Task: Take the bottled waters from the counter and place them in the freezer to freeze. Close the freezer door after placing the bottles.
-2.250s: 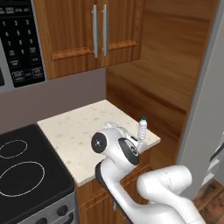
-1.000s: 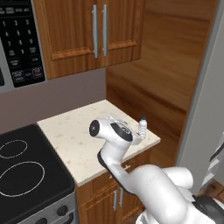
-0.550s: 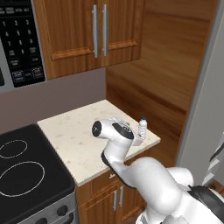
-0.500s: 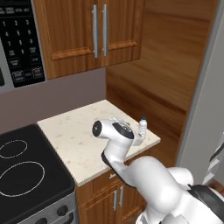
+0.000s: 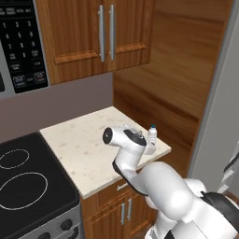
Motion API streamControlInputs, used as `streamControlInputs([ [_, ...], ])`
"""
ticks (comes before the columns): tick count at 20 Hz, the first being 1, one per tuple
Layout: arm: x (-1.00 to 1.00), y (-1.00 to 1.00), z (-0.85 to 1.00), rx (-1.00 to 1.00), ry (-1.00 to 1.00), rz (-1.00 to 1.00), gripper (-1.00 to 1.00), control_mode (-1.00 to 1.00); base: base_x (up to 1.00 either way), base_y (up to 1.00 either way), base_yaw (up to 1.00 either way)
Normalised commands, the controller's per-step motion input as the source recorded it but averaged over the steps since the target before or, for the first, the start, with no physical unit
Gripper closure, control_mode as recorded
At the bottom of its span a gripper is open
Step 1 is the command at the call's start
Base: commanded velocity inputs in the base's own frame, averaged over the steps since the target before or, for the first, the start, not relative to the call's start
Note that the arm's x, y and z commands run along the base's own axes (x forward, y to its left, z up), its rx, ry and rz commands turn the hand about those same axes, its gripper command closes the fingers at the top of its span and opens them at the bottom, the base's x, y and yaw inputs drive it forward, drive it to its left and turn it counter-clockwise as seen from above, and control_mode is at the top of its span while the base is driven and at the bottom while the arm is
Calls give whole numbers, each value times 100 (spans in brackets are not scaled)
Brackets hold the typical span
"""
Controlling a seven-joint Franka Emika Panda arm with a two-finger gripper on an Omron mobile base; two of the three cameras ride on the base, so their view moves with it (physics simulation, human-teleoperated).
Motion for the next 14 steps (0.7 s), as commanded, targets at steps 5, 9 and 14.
streamControlInputs([
  [5,26,-10,-11,0,0,0,-100,-100,0,0,0],
  [9,31,-5,-14,0,0,0,-100,-100,0,0,0],
  [14,5,-8,-14,0,0,2,-100,-100,0,0,0],
])
